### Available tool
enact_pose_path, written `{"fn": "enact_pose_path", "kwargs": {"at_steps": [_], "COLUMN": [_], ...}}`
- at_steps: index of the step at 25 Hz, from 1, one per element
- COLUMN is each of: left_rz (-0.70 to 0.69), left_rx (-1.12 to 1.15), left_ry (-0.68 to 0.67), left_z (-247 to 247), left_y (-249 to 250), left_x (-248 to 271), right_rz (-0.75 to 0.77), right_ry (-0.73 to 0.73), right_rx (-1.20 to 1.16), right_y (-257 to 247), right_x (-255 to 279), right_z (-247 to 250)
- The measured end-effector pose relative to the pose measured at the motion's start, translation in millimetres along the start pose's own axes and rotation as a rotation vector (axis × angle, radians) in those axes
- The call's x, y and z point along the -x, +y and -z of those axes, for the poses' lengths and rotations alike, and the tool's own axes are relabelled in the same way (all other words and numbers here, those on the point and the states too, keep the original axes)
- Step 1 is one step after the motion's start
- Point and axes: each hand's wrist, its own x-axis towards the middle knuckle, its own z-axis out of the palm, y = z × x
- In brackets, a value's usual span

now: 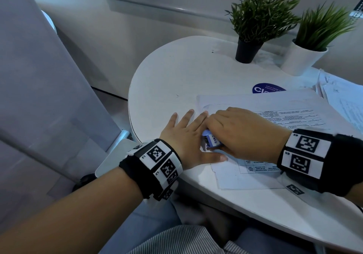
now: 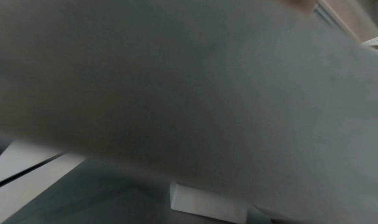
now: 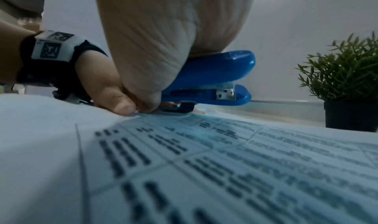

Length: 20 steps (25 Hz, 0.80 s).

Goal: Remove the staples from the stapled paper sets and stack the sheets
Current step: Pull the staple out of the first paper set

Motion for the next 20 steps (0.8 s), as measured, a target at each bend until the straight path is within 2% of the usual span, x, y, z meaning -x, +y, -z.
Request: {"fn": "enact_pose_path", "kwargs": {"at_steps": [9,11,13,16,17,20], "left_rz": [0.02,0.019,0.012,0.003,0.003,0.005], "left_rx": [-0.016,-0.03,-0.022,-0.016,-0.018,-0.034], "left_ry": [-0.019,-0.022,-0.027,-0.012,-0.006,-0.003], "left_z": [-2,-1,0,0,-1,-2], "left_y": [1,1,1,0,0,0], "left_x": [-2,-2,-2,-1,-1,-1], "right_rz": [0.19,0.219,0.115,-0.262,-0.33,-0.376], "right_ry": [0.09,0.07,-0.044,-0.272,-0.323,-0.427], "right_rx": [0.206,0.223,0.135,-0.235,-0.305,-0.407], "right_y": [2,3,0,-1,0,-1], "right_x": [4,3,0,-5,-8,-19], "right_z": [2,3,5,9,11,19]}}
